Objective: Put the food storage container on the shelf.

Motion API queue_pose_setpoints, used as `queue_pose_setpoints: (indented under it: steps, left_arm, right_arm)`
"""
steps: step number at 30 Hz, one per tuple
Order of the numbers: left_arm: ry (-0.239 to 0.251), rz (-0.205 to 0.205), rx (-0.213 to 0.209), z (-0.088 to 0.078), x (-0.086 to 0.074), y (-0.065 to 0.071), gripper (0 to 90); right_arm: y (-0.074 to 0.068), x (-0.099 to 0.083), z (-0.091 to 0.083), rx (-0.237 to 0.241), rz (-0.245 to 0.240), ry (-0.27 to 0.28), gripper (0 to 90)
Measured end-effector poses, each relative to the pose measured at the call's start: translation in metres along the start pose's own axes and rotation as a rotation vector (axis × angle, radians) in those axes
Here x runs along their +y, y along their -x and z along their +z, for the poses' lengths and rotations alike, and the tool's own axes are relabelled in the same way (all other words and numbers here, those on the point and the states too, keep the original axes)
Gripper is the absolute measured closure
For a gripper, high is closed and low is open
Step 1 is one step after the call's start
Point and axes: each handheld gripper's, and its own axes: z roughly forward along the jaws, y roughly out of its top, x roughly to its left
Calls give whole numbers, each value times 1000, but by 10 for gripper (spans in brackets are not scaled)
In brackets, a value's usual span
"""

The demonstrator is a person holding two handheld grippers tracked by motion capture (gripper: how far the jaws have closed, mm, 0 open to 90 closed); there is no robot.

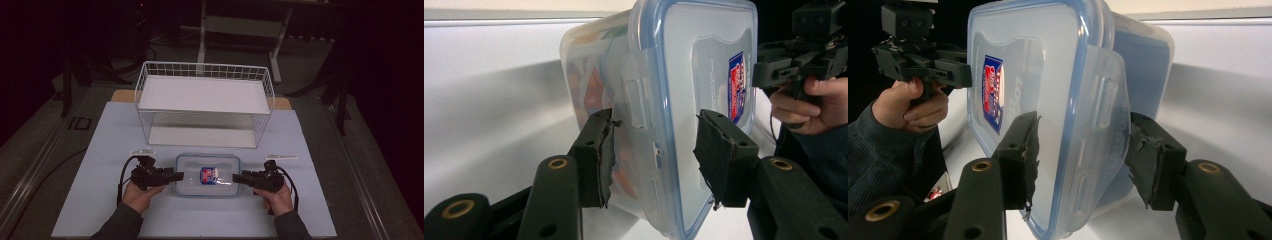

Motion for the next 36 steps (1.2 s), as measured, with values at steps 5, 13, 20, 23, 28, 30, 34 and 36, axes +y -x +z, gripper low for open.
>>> queue_pose_setpoints:
  steps: [5, 13, 20, 23, 28, 30, 34, 36]
  left_arm:
    - [7, 28, 19, -3, 0, 4, 518]
    - [40, 69, 31, -8, 2, 10, 518]
    - [74, 111, 40, -15, 6, 19, 518]
    - [88, 135, 43, -17, 7, 23, 518]
    - [107, 157, 43, -21, 9, 29, 518]
    - [115, 168, 45, -22, 10, 31, 518]
    - [131, 187, 50, -26, 12, 36, 518]
    - [137, 196, 50, -27, 13, 37, 518]
  right_arm:
    - [-3, 0, -1, 2, -14, 5, 505]
    - [-9, 2, -5, -7, -49, 31, 505]
    - [-19, 6, -11, -16, -99, 60, 505]
    - [-23, 10, -14, -18, -125, 70, 505]
    - [-29, 13, -20, -23, -160, 88, 505]
    - [-32, 14, -22, -24, -168, 94, 505]
    - [-36, 16, -25, -26, -192, 110, 505]
    - [-39, 17, -27, -30, -205, 117, 505]
